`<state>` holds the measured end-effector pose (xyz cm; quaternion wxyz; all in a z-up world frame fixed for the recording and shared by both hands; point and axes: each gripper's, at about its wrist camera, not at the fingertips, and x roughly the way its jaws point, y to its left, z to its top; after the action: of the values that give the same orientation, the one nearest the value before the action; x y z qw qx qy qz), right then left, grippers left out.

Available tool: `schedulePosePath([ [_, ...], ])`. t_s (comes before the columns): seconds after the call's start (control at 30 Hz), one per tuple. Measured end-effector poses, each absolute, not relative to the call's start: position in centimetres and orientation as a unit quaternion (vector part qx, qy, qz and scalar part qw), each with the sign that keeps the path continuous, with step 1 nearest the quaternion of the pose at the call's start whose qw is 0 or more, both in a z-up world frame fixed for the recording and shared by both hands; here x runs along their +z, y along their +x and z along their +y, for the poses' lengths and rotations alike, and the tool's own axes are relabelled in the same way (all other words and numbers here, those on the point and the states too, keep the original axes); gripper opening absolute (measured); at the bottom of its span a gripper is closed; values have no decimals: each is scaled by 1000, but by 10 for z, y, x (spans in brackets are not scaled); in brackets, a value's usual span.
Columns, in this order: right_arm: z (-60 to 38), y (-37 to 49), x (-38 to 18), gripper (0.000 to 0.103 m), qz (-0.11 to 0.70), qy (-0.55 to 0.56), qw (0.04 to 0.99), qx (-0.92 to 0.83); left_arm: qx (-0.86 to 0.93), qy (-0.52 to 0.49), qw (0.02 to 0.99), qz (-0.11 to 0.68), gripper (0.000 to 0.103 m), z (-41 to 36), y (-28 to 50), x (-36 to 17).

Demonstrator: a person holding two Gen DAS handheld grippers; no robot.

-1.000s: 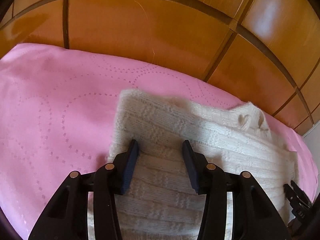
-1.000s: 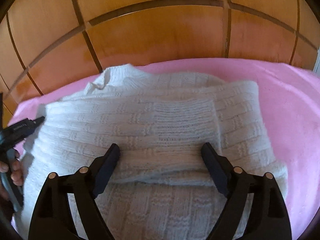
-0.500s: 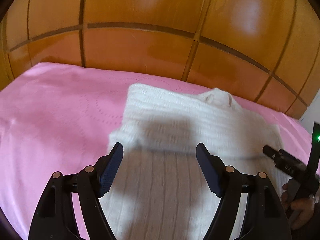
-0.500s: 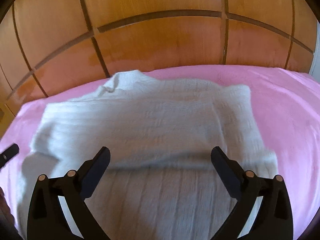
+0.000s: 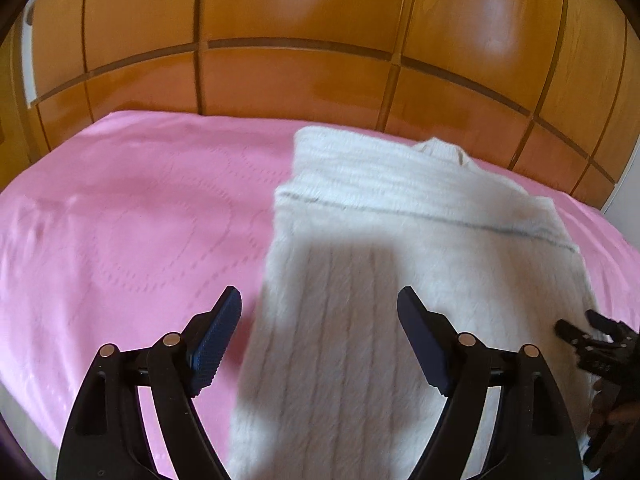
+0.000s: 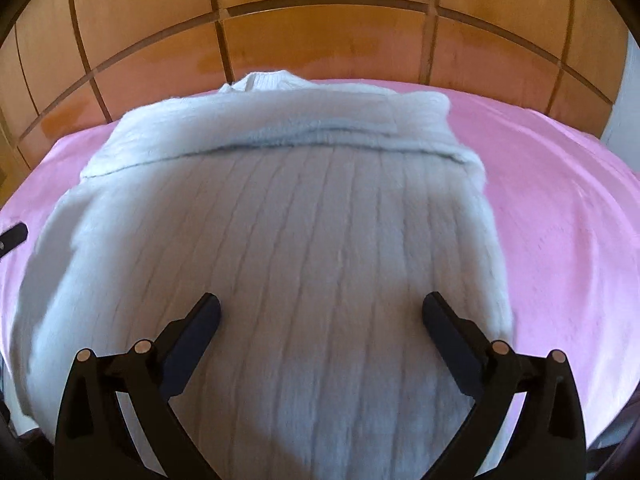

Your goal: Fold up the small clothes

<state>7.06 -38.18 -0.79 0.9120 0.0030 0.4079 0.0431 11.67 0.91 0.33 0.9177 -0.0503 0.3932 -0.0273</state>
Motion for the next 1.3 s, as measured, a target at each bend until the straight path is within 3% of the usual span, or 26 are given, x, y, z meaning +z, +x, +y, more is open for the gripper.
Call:
schedulePosePath([
  [0.57,-424,32,2,101,408,43,912,3,-30,-74,887,456,79,31,73,-30],
  [0.63,-440,26,1,101,415,58,908,-7,-44,-77,883,461,72,33,65,-31],
  [0.7,-452,21,-1,101,422,75,903,-8,-69,-84,878,466,57,35,57,-31],
  [0.8,-468,2,-7,99,438,119,891,24,-94,-90,871,473,50,40,46,-32],
  [0.9,-468,-16,-9,86,457,116,880,49,-128,-109,859,484,46,46,33,-33],
  [0.97,-466,-31,-11,71,472,117,871,67,-143,-118,852,489,46,49,24,-34],
  [1.03,-462,-42,-14,57,487,124,860,88,-155,-127,846,494,33,51,18,-36],
  [1.1,-457,-46,-15,38,498,130,851,105,-173,-144,837,500,10,51,19,-37],
  [1.13,-454,-45,-14,22,502,133,847,112,-179,-146,835,499,9,51,19,-36],
  [1.17,-453,-42,-12,13,504,141,843,123,-185,-149,836,494,7,50,19,-32],
  [1.3,-448,-31,19,12,470,178,846,179,-236,-221,832,451,7,58,30,-3],
])
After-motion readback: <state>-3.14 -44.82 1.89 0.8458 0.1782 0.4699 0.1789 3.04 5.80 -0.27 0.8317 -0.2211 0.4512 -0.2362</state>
